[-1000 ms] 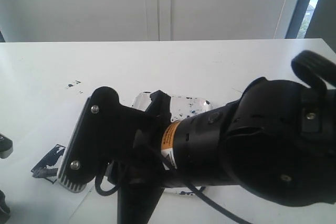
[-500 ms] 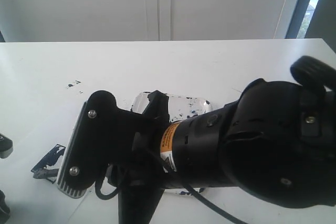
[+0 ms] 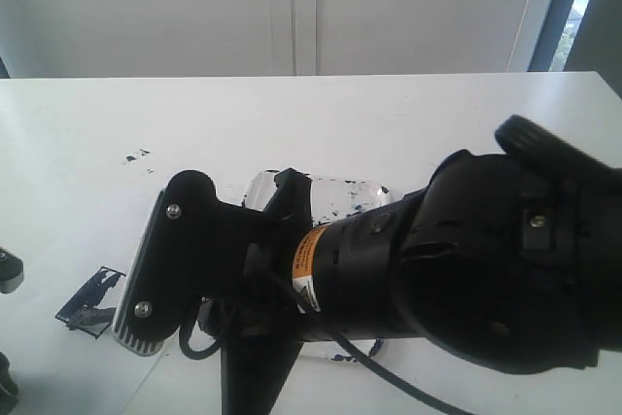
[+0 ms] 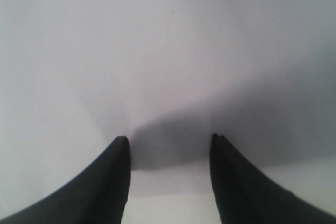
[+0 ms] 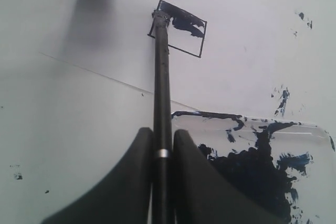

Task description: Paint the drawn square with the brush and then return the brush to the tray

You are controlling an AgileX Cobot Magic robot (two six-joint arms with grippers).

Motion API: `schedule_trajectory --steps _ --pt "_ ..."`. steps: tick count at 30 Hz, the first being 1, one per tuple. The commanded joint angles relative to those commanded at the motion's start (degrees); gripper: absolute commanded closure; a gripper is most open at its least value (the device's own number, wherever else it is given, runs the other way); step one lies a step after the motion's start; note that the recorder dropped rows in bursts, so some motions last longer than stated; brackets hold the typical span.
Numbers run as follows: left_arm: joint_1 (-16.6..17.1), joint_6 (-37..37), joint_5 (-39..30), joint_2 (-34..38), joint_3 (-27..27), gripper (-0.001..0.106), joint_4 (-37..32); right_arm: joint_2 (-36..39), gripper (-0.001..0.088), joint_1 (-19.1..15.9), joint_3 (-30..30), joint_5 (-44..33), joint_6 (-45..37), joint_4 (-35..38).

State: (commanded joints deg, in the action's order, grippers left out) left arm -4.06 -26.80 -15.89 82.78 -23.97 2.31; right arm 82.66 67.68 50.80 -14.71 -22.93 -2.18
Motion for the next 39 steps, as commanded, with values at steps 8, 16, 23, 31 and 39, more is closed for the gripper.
schedule_trajectory --steps 8,16,23,31,39 --pt "0.00 0.00 0.00 0.00 0.00 0.053 0.00 0.35 0.0868 -2.05 0.00 -1.17 0.21 -0.42" --pt "0.00 0.00 0.33 0.00 0.00 0.053 0.00 -0.28 0.0868 -4.77 0.00 0.71 0.21 -0.42" --pt "0.00 0.00 0.81 0.00 0.00 0.053 0.00 -3.16 0.0868 -4.65 0.00 -1.91 0.21 3.94" --pt "0.00 0.00 0.81 0.00 0.00 0.053 0.15 -3.28 0.0868 -0.82 0.00 -4.48 0.03 5.10" --pt "0.00 0.00 0.81 0.00 0.00 0.053 0.41 -3.17 0.0868 -0.80 0.00 -4.11 0.03 5.10"
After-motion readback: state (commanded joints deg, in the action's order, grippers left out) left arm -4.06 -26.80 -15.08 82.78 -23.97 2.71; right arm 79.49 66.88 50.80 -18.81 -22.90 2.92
